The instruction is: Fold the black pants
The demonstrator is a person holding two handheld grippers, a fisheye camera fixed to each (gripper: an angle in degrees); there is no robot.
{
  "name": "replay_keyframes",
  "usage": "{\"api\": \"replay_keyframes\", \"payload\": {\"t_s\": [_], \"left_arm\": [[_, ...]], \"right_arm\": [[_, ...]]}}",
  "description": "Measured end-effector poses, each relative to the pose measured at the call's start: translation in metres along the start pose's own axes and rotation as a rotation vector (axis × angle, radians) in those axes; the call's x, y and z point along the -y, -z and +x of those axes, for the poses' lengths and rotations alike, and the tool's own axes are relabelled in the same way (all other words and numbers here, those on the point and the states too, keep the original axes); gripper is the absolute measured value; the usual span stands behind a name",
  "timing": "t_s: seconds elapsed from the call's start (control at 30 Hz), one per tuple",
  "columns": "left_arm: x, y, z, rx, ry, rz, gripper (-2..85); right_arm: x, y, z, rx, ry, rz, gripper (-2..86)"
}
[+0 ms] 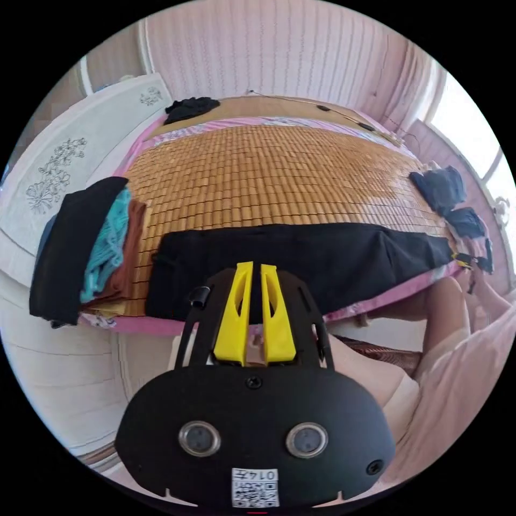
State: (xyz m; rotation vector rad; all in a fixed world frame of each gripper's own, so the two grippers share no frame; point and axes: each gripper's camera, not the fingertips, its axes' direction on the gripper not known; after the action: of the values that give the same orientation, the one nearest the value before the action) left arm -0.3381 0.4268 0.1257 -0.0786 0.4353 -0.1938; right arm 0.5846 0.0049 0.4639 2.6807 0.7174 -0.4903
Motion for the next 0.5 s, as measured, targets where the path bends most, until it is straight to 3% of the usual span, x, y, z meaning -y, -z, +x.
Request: {"api": "replay_keyframes", "payload": {"t_s": [0.07,0.17,0.33,0.4,0.5], "left_arm": [[-0.006,-0.026,0.053,-0.178,-0.066,-0.052,4.0],[-0.007,-0.063,0.113,-0.274,-0.139,-0.109,3.9],[-0.004,-0.113,0.167,-0.295,-0.169,-0.172,2.3],[-0.004,-0.124,0.180,-0.251,-0.208,-0.187,0.9],[-0.009,-0.142,0.192,-0.193,-0.272,-0.236,-0.2]], "right_arm": [[0.010,-0.007,0.017,0.022,-0.045,0.007,10.4],[0.026,-0.020,0.026,0.124,-0.033,-0.057,7.2],[0.030,0.010,0.015,0.164,0.099,0.000,2.0],[0.031,0.040,0.011,0.151,0.178,0.122,1.3],[0.037,0.035,0.023,0.162,0.163,0.121,0.9]]}}
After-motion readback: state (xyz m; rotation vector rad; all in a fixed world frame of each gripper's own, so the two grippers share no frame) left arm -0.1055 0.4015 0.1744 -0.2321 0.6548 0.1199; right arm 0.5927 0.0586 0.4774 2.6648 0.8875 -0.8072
